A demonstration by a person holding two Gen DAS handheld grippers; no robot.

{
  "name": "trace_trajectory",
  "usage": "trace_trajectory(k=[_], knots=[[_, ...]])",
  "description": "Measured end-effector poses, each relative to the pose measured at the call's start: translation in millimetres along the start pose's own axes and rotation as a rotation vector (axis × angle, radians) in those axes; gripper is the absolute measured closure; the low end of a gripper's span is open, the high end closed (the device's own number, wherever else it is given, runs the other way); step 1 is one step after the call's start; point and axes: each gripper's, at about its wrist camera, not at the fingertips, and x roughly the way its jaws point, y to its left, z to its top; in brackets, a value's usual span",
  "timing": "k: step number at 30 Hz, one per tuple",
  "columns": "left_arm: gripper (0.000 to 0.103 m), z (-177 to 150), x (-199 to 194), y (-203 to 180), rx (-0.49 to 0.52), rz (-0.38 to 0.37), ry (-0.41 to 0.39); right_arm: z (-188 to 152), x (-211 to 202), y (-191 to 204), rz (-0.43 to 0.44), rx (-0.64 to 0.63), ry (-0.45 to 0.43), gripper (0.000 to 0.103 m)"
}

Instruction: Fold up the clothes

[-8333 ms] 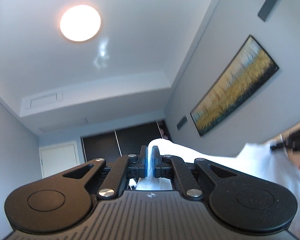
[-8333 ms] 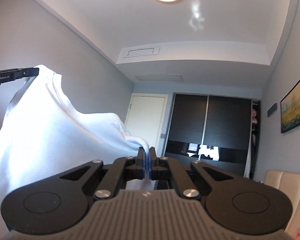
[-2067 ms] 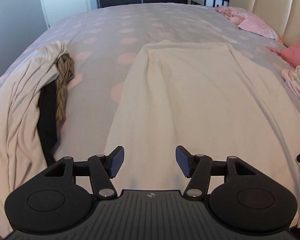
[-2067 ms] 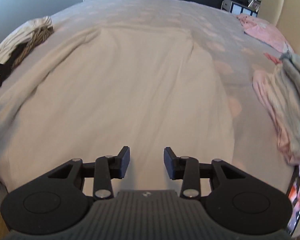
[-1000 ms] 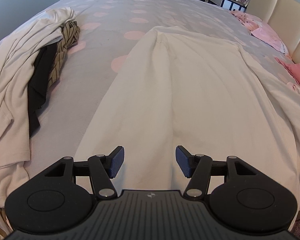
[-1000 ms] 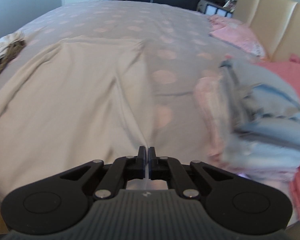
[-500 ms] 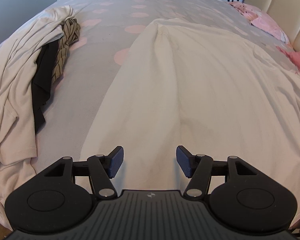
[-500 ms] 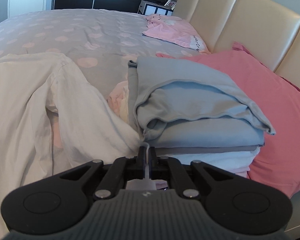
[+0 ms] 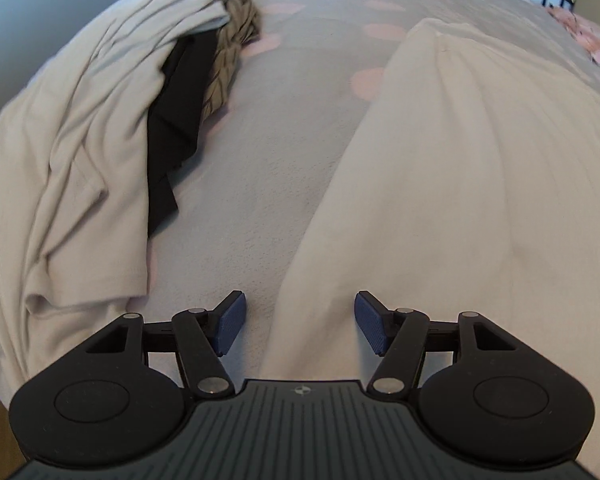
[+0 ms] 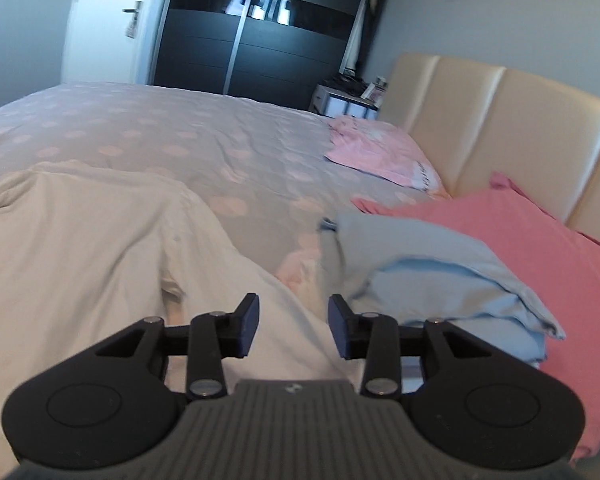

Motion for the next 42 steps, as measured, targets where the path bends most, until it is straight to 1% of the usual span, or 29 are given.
trace_trajectory(k=[2, 3, 4, 6, 8, 11, 13, 16, 20, 23, 24, 26, 28, 29, 30, 31, 32, 33, 35, 37, 38, 39, 42], knots=[[0.091, 0, -4, -3, 0.036, -0.025, -0.014, 1, 2, 7, 0.027, -0.014, 0.0, 0.057], [0.097, -1, -7, -5, 0.049, -0.031, -0.021, 1, 4, 10, 0.035, -0.019, 0.004, 0.057], [0.102, -2, -9, -7, 0.058, -0.038, -0.029, 0, 6, 12, 0.041, -0.023, 0.01, 0.057], [0.102, -3, -15, -9, 0.057, -0.03, -0.067, 0, 10, 16, 0.053, -0.028, 0.025, 0.057], [0.102, 2, -29, -2, 0.007, -0.045, -0.134, -1, 13, 18, 0.065, -0.026, 0.04, 0.057], [0.102, 25, -57, 14, -0.052, -0.059, -0.24, -3, 14, 23, 0.078, -0.037, 0.057, 0.057], [0.102, 45, -75, 23, -0.074, -0.051, -0.304, -4, 17, 27, 0.086, -0.048, 0.067, 0.057], [0.103, 80, -93, 39, -0.095, -0.039, -0.369, -5, 24, 32, 0.1, -0.064, 0.092, 0.056], [0.102, 134, -99, 59, -0.082, 0.017, -0.409, -7, 33, 37, 0.108, -0.079, 0.133, 0.054], [0.102, 169, -88, 72, -0.06, 0.094, -0.423, -10, 43, 40, 0.106, -0.081, 0.173, 0.053], [0.102, 178, -83, 76, -0.066, 0.112, -0.426, -11, 47, 40, 0.104, -0.081, 0.187, 0.053], [0.102, 191, -65, 86, -0.115, 0.114, -0.404, -13, 54, 40, 0.106, -0.065, 0.218, 0.053], [0.102, 195, -45, 92, -0.164, 0.098, -0.366, -15, 62, 39, 0.108, -0.046, 0.25, 0.054], [0.102, 193, -36, 95, -0.183, 0.074, -0.34, -16, 65, 39, 0.111, -0.04, 0.26, 0.054], [0.102, 192, -30, 95, -0.191, 0.058, -0.323, -17, 67, 39, 0.113, -0.038, 0.266, 0.054], [0.101, 190, -26, 95, -0.177, 0.059, -0.312, -17, 68, 40, 0.12, -0.038, 0.27, 0.055], [0.093, 188, -22, 95, -0.161, 0.061, -0.301, -17, 69, 42, 0.129, -0.041, 0.272, 0.056], [0.088, 185, -21, 92, -0.134, 0.081, -0.3, -17, 69, 43, 0.138, -0.044, 0.274, 0.056], [0.067, 176, -24, 82, -0.077, 0.134, -0.305, -18, 68, 46, 0.164, -0.053, 0.276, 0.058], [0.059, 166, -32, 73, -0.036, 0.154, -0.317, -20, 67, 49, 0.196, -0.057, 0.284, 0.059], [0.059, 161, -36, 69, -0.019, 0.144, -0.321, -22, 66, 50, 0.217, -0.056, 0.291, 0.06], [0.059, 156, -42, 64, 0.0, 0.119, -0.319, -24, 64, 51, 0.239, -0.057, 0.298, 0.06], [0.059, 135, -57, 47, 0.044, 0.008, -0.285, -33, 57, 52, 0.287, -0.057, 0.325, 0.061]])
